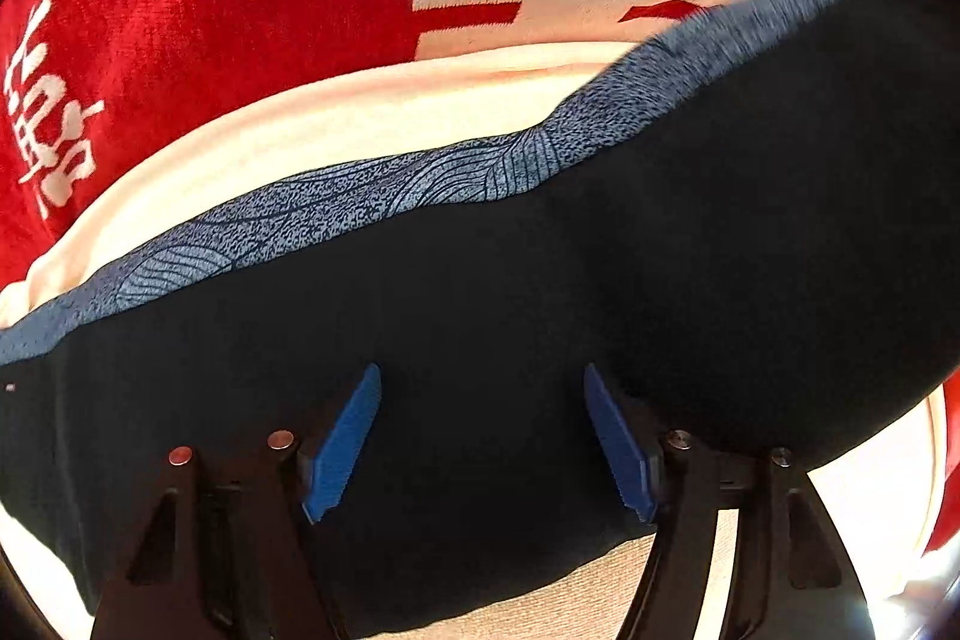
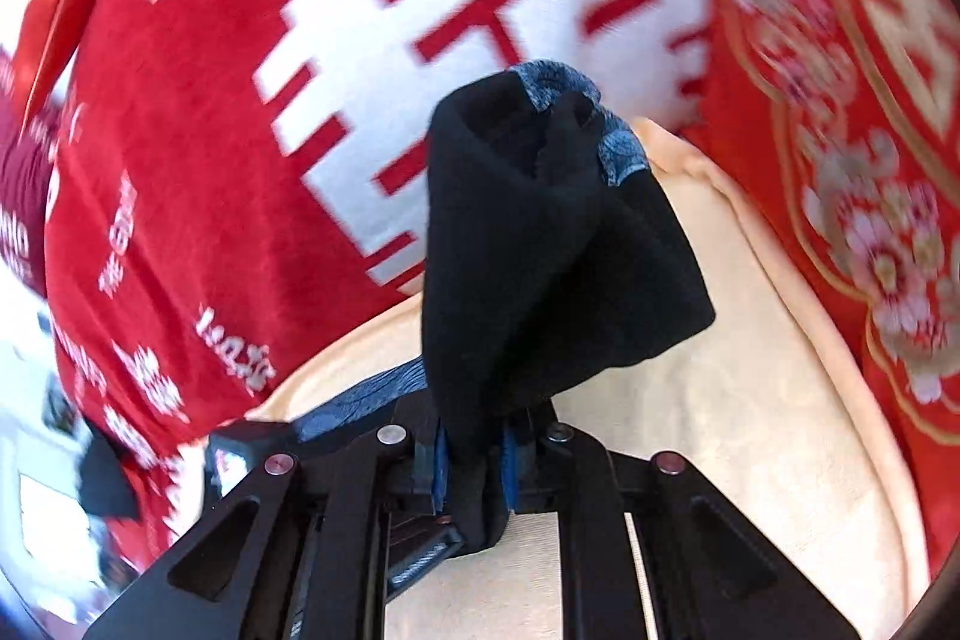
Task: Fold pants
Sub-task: 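Grasp the folded trouser end with the right tool and lift it, then fold the held end over onto the trousers with the right tool, then release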
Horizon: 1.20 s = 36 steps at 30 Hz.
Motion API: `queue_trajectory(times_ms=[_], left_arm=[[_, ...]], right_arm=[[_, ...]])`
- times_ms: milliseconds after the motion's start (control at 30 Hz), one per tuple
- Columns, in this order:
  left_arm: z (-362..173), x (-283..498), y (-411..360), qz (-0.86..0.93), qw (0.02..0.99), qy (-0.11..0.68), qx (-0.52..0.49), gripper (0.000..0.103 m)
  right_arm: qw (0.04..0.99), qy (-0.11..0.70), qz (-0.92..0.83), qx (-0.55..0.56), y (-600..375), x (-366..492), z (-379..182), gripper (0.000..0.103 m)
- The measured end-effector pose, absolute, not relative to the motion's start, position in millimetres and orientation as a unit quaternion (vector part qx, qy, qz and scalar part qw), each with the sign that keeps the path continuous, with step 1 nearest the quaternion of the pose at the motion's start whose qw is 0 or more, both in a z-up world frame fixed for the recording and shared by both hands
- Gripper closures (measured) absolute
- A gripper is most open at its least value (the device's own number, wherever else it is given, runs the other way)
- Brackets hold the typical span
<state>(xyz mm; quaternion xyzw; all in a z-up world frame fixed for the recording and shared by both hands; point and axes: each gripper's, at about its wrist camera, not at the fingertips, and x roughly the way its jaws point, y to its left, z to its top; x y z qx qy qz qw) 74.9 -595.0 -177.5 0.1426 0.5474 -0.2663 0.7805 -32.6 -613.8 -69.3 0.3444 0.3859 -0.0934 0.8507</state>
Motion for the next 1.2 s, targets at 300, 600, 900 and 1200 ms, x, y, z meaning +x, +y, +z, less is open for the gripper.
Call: queue_trajectory(times_ms=[300,600,900,1200], left_arm=[[-153,108,-498,-0.266,0.771,0.573,0.082,0.030],[-166,173,-320,-0.161,0.782,0.597,0.080,0.013],[-181,192,-251,-0.136,0.777,0.612,0.062,0.013],[-176,191,-301,-0.212,0.764,0.606,0.069,0.013]], right_arm=[[0.876,0.424,-0.073,0.215,-517,4,-37,0.088],[0.839,0.542,-0.043,0.029,-345,65,-114,0.078],[0.828,0.555,-0.025,-0.078,-280,35,-120,0.038],[0.713,0.509,0.009,0.482,-394,23,-141,0.050]])
